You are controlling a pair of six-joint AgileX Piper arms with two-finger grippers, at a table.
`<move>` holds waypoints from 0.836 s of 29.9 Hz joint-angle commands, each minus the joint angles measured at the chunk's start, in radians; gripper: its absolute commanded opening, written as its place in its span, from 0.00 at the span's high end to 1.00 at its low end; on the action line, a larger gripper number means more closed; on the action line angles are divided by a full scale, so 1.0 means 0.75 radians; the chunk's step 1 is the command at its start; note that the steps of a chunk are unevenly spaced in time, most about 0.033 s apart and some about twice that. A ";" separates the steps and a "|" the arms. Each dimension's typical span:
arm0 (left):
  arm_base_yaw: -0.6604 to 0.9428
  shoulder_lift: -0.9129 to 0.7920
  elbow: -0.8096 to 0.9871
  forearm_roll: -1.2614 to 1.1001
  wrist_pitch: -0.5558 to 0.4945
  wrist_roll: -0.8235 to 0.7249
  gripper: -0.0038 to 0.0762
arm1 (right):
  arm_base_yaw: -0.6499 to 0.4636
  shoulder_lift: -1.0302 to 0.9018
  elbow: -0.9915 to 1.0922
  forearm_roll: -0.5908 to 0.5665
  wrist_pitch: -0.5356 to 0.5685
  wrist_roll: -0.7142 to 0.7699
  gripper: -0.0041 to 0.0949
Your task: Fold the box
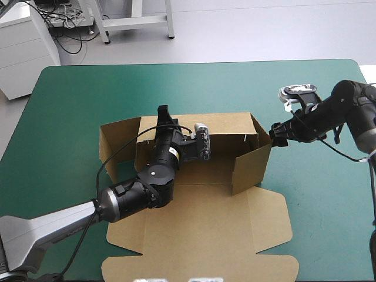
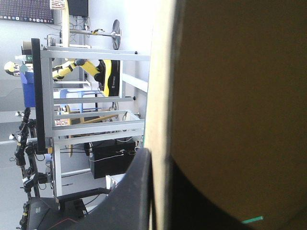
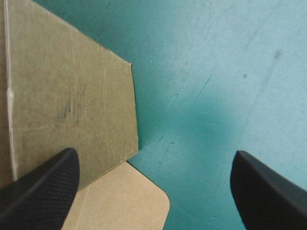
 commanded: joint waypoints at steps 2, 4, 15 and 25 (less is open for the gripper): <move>-0.003 -0.033 -0.029 0.014 0.008 -0.035 0.99 | -0.008 -0.120 0.088 0.109 -0.097 -0.086 0.16; -0.003 -0.033 -0.029 0.015 0.006 -0.035 0.99 | -0.008 -0.149 0.138 0.131 -0.111 -0.115 0.16; -0.003 -0.033 -0.029 0.015 -0.012 -0.035 0.99 | -0.004 -0.208 0.277 0.283 -0.176 -0.238 0.16; -0.003 -0.033 -0.029 0.015 -0.002 -0.035 0.99 | 0.063 -0.167 0.277 0.424 -0.214 -0.374 0.16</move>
